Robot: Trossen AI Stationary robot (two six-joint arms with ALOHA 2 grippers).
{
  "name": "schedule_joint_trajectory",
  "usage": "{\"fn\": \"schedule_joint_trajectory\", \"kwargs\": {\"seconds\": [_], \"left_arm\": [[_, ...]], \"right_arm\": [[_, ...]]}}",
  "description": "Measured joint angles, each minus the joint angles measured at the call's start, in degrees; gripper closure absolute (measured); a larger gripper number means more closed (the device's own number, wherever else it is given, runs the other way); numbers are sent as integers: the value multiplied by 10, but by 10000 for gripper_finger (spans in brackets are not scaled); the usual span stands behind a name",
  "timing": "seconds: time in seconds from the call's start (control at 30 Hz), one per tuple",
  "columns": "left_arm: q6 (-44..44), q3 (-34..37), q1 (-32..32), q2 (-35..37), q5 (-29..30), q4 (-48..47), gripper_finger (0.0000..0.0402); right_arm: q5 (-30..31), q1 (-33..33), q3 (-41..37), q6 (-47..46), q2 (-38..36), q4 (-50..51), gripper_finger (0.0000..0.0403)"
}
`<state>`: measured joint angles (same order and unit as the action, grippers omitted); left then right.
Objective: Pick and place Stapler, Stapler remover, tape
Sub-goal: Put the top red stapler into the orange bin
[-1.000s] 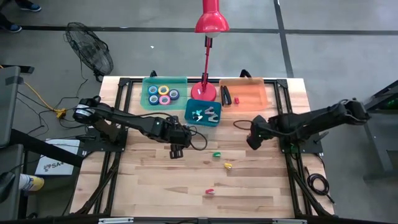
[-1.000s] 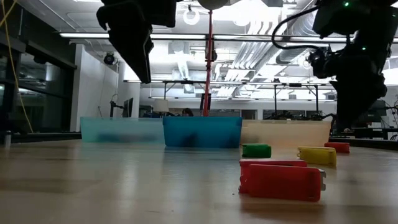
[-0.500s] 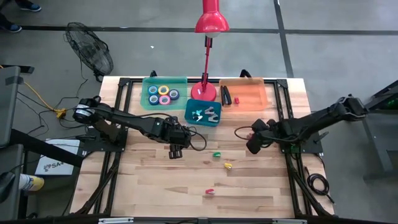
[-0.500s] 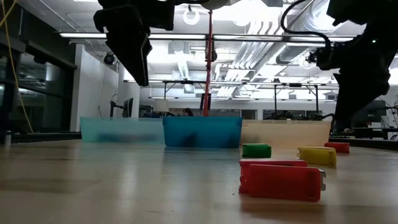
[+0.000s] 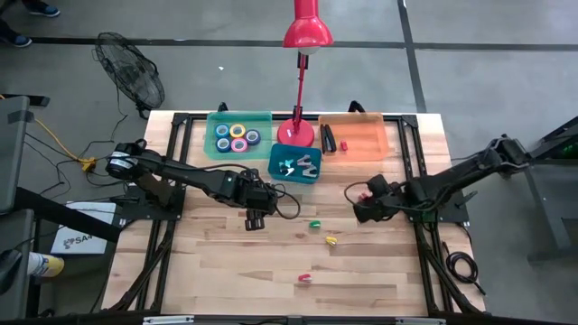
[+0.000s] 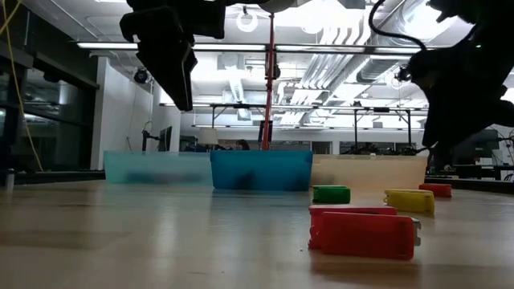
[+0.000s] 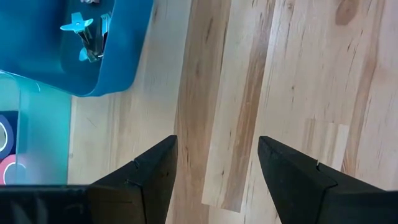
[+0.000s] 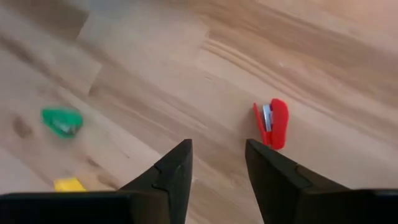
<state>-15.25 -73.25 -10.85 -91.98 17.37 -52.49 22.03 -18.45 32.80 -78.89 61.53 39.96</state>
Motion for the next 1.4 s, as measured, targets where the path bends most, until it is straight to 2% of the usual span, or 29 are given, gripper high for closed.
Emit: {"fn": "schedule_joint_trajectory", "kwargs": {"seconds": [0.13, 0.5, 0.63, 1.03, 1.2, 1.4], "left_arm": [[6, 0, 0, 0, 0, 0, 184], [19, 0, 0, 0, -4, 0, 184], [19, 0, 0, 0, -11, 0, 184], [19, 0, 0, 0, -13, 0, 184], [19, 0, 0, 0, -14, 0, 184], [19, 0, 0, 0, -13, 0, 184]], "right_arm": [[-33, 32, 5, -11, 0, -8, 270], [-183, 166, 35, 113, 0, -4, 302], [-214, 204, 53, 158, 0, -4, 315], [-219, 256, 105, 268, 13, -56, 325], [-215, 256, 108, 290, 49, -110, 325], [-246, 258, 108, 299, 105, -138, 325]]}}
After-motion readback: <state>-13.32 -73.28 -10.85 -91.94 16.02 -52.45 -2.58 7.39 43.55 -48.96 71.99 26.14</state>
